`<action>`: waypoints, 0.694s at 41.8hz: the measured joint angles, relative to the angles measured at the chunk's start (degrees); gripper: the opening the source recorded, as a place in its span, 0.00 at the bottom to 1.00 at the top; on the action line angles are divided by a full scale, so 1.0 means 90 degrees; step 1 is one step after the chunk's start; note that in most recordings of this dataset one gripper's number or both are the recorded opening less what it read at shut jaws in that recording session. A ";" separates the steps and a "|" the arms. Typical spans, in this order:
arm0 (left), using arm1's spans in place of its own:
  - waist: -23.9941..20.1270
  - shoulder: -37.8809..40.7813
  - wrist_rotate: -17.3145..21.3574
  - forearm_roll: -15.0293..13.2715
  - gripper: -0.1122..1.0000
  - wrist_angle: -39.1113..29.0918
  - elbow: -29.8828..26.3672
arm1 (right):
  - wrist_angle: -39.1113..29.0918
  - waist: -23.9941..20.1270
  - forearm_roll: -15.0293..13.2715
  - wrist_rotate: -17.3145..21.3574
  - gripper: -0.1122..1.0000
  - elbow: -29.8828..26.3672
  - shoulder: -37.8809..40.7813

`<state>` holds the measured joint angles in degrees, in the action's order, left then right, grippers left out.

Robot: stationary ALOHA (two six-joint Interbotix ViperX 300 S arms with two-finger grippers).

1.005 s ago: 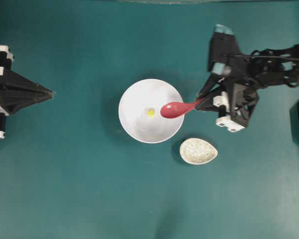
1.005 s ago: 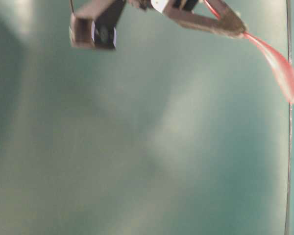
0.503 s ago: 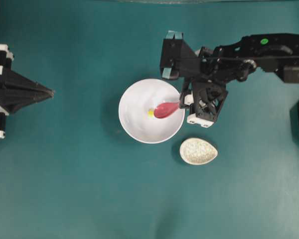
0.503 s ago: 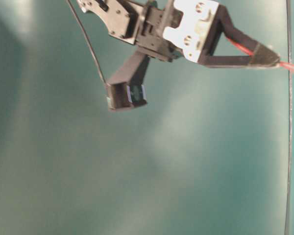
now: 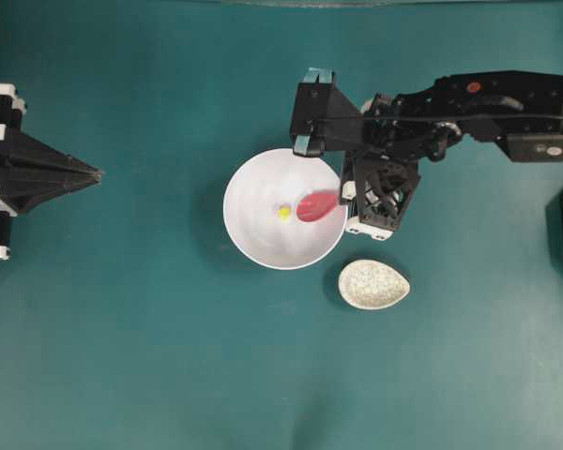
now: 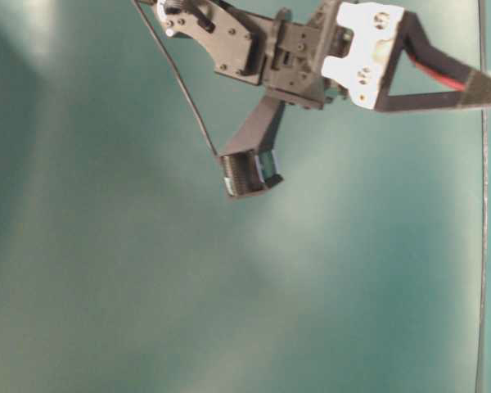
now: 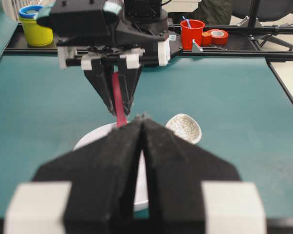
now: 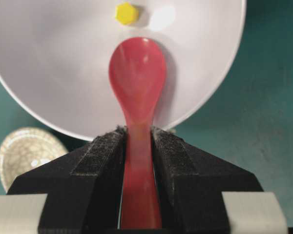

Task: Scoop the yellow hexagonal prism block from the bowl with a spoon using the right arm.
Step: 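Lower the spoon into the bowl and push it under the yellow block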

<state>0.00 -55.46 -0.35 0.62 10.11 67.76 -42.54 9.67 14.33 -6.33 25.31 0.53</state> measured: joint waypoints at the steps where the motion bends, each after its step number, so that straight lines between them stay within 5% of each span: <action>1: 0.0000 -0.0010 0.0010 0.0000 0.10 0.0000 0.0000 | 0.0010 -0.0010 0.0000 -0.0010 0.31 0.0000 0.0010; 29: 0.0000 -0.0010 0.0029 0.0000 0.10 0.0000 0.0000 | 0.1221 -0.0146 0.0000 -0.0020 0.31 -0.0156 0.0430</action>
<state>0.00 -55.55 -0.09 0.62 10.11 67.76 -31.55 8.35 14.33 -6.50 23.91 4.39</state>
